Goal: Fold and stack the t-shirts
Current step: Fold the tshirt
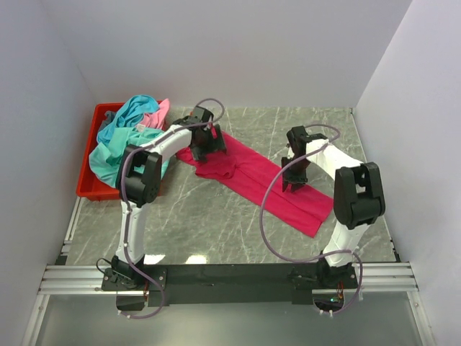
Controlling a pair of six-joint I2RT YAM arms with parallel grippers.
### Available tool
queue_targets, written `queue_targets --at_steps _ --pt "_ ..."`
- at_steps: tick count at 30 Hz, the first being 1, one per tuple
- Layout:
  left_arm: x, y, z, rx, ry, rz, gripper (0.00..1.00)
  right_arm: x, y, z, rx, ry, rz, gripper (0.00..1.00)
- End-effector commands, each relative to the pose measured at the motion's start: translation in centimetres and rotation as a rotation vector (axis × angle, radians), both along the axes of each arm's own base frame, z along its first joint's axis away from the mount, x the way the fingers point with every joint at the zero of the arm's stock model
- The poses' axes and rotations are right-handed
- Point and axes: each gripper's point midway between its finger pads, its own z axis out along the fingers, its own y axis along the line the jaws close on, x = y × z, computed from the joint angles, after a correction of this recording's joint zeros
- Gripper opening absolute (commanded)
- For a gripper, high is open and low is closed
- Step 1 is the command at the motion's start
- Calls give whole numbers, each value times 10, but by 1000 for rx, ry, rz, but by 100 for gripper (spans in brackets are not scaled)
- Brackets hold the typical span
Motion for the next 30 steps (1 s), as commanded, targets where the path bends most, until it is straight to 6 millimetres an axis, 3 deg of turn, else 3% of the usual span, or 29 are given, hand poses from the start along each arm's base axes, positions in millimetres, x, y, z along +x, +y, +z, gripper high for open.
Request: queue_targets --at_steps 1,4,8,18,19,21,24,26,30 --pt "-18 -19 -10 -68 61 -48 92 3 -5 -16 -20 4 10 41" --pt "-22 -19 -34 -48 123 -55 92 -7 -3 -28 -9 50 16 41" --pt "-13 -19 -38 -34 114 -45 92 -17 9 -34 31 88 41 41" --pt "34 -17 -55 -47 64 -1 92 -53 72 -31 129 181 167 41" --pt "36 -17 -64 -46 73 -2 92 -58 81 -31 138 191 182 41" --pt "47 -20 -60 -59 50 -6 92 -61 92 -32 157 200 199 41" --pt "60 -17 -62 -51 27 -3 92 -60 101 -28 143 198 221 41" --pt "65 -13 -61 -53 16 3 92 -49 102 -15 137 142 206 41" --pt "74 4 -58 -58 1 39 92 -22 77 5 95 52 124 41"
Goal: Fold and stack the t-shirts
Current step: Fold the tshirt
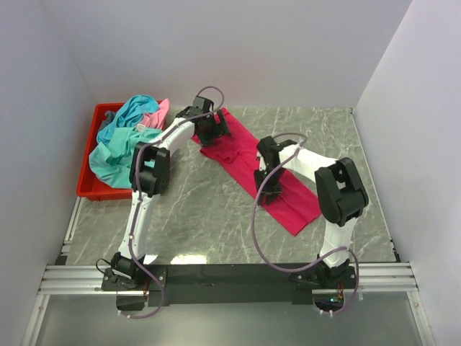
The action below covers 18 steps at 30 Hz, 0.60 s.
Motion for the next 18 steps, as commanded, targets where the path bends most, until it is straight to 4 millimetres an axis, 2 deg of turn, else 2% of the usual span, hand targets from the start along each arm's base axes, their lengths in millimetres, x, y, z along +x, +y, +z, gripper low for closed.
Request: queue_targets --at_steps 1,6,9,10,13,18 --pt "3 36 -44 80 64 49 92 36 -26 35 -29 -130 -102 41" --pt "15 54 -36 91 50 76 92 59 -73 38 -94 -173 -191 41" --pt "15 59 -31 73 43 79 92 70 -100 34 -135 -201 -237 41" --pt "18 59 -22 64 19 80 93 69 -107 27 -150 -192 -236 41" --pt "13 56 -27 50 30 67 93 63 -113 10 -181 -163 -201 41" --pt "15 49 -33 25 35 38 93 45 -100 -5 -147 -116 -184 41"
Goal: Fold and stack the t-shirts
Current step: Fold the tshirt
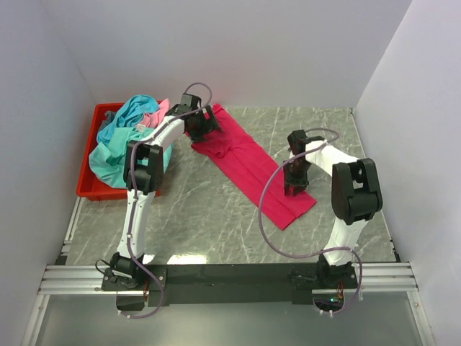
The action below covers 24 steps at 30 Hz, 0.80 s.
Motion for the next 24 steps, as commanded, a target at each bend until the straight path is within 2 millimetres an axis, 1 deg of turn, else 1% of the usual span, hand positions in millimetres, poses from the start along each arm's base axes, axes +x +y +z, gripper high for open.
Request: queue_targets --at_steps 1,2,4,6,7,8,12,14,17,19,22,23,24 --pt "-10 7 -33 41 61 -28 93 -15 10 -11 16 27 35 41" --pt "-6 5 -34 33 34 -39 93 -19 13 -13 22 34 37 41" --pt "-6 1 -35 19 13 -61 93 -35 22 -20 31 70 55 41" --pt "-3 -1 -36 16 -11 -79 93 -45 29 -24 31 91 77 41" --pt "-2 -2 -40 15 -10 -85 93 -54 33 -28 41 115 81 41" --pt "0 -3 -39 14 -20 -93 93 -58 37 -30 47 124 90 41" --pt "6 -5 -40 7 -42 -100 93 -76 52 -32 65 163 125 41" --pt "9 -6 -39 7 -50 -98 93 -84 61 -30 74 178 152 41" --pt "11 -6 -40 7 -51 -94 93 -92 74 -27 101 189 181 41" --pt "13 -3 -39 24 -51 -84 93 -94 84 -24 122 190 193 41" --pt "18 8 -36 72 -62 -52 93 -93 98 -22 154 202 216 41" --pt "17 15 -35 95 -47 -32 93 -94 104 -21 155 205 237 41" --pt "20 24 -29 134 -59 5 93 -91 111 -20 164 203 255 41"
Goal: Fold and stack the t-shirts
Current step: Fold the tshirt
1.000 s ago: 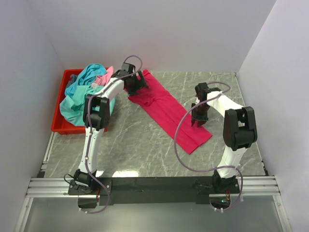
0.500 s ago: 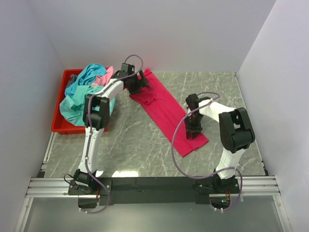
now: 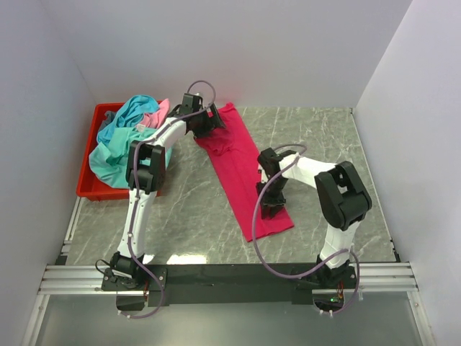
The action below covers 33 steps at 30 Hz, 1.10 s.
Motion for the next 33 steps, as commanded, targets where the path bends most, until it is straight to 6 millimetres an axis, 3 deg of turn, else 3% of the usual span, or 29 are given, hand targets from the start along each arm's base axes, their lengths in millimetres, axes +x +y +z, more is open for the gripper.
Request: queue_targets --at_steps 1,8,11,12,14,15,18,21,23,25,26,27,28,30,31,33 --pt "-2 40 -30 172 60 91 93 -2 24 -4 44 26 42 41" --pt "8 53 16 219 -53 97 95 5 50 2 88 3 111 41" --pt "9 60 57 242 -146 133 95 15 56 11 85 -40 140 40" --pt "5 63 85 233 -207 151 96 22 60 20 98 -75 141 40" --pt "-4 63 114 237 -269 164 96 31 60 29 91 -128 139 40" --pt "-17 65 140 232 -307 171 97 37 61 42 102 -172 135 40" --pt "-53 58 173 255 -349 142 98 41 52 60 85 -255 125 41" --pt "-104 41 161 275 -263 14 98 34 35 65 54 -292 98 42" --pt "-145 25 138 301 -171 -86 96 26 16 58 29 -273 51 45" --pt "-191 17 113 303 -89 -169 96 23 3 62 29 -286 1 46" --pt "-214 3 104 296 -67 -224 96 20 -4 61 21 -283 -19 47" --pt "-241 4 90 290 -28 -256 95 17 -16 61 9 -278 -61 48" --pt "-265 -11 86 237 4 -304 95 15 -23 59 2 -272 -84 48" --pt "-298 -15 72 201 47 -348 95 8 -35 53 -7 -247 -134 49" --pt "-317 -26 69 174 72 -395 95 5 -37 52 -1 -240 -145 49" --pt "-340 -28 56 186 113 -429 94 1 -42 47 -2 -234 -177 49"
